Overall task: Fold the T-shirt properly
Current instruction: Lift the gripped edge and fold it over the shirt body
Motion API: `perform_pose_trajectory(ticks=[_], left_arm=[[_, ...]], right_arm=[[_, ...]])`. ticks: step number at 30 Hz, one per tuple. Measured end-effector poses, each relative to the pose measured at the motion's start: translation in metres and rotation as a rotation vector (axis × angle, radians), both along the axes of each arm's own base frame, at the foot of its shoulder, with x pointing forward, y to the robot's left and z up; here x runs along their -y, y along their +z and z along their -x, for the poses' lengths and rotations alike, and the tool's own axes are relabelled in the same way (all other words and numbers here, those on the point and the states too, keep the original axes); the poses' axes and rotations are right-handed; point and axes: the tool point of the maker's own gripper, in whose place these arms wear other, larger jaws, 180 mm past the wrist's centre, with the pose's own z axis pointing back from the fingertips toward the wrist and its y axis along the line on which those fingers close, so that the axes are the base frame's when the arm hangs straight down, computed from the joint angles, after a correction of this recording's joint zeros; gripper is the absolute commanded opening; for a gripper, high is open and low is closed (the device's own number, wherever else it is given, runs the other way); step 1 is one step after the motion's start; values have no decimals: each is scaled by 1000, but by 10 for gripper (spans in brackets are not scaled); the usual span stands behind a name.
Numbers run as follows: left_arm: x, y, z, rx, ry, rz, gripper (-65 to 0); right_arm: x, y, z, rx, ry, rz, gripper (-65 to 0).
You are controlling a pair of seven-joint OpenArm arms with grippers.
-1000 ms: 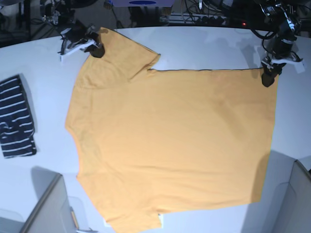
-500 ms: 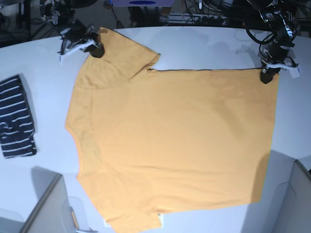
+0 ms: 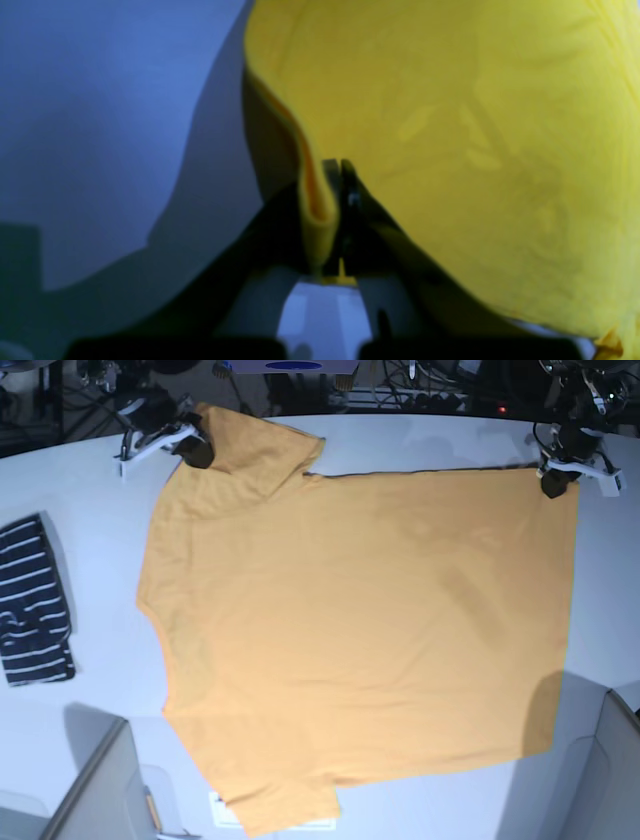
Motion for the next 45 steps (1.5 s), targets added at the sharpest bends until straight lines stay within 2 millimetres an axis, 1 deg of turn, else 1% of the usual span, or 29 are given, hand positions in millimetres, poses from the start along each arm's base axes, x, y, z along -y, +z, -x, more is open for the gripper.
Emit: perform_pose_trajectory(ticks=[3,5,8,10,12,16,17,21,24,27,29,32,35,38,40,41,45], left_arm=[[0,7,11,-19,-23,-34,-650],[1,15,11,-14,-41,-57,-650],[1,30,-1,24,-60,-90,-650],[2,40,-11,59,-69,-110,-650],[3,49,-20,82,-84,-126,-650],[-1,57,-39,113,-45,-129,-650],[-3,58,-44,117,-37,-137,-650],[-8,57,-50,93,-24,-174,-650],[-10,62,-60,114,-22,-185,-650],[-11,64,-66,122,-21,-195,-650],[-13,63,-65,111,-21,-206,-650],[-13,66,-70,122,-19,-210,-650],[-15,66,-81,149,-7,-188,-650],[-17,53,-83,130,12,-152,-650],[-18,43,-82,90,14,-161,-650],[-19,41,-84,82,14,-168,-650],[-24,47,-96,85,15,-208,-650]], right_arm=[[-2,9,1,16,14,8,-650],[-4,19,-4,48,21,8,-650],[-7,27,-11,75,17,-7,-650],[-11,33,-16,86,5,-67,-650],[-10,40,-28,118,-10,-97,-650],[5,57,-57,198,-29,-101,-650],[4,60,-62,204,-19,-110,-650],[-5,73,-81,240,30,-149,-650],[-6,85,-98,292,40,-151,-650],[-10,91,-107,306,68,-156,-650],[-11,97,-115,325,79,-158,-650],[-5,97,-125,296,17,-167,-650],[-1,90,-131,270,-6,-173,-650],[2,82,-142,258,-25,-185,-650],[4,76,-146,245,-34,-188,-650],[5,73,-148,236,-37,-191,-650],[9,67,-161,226,-50,-196,-650]])
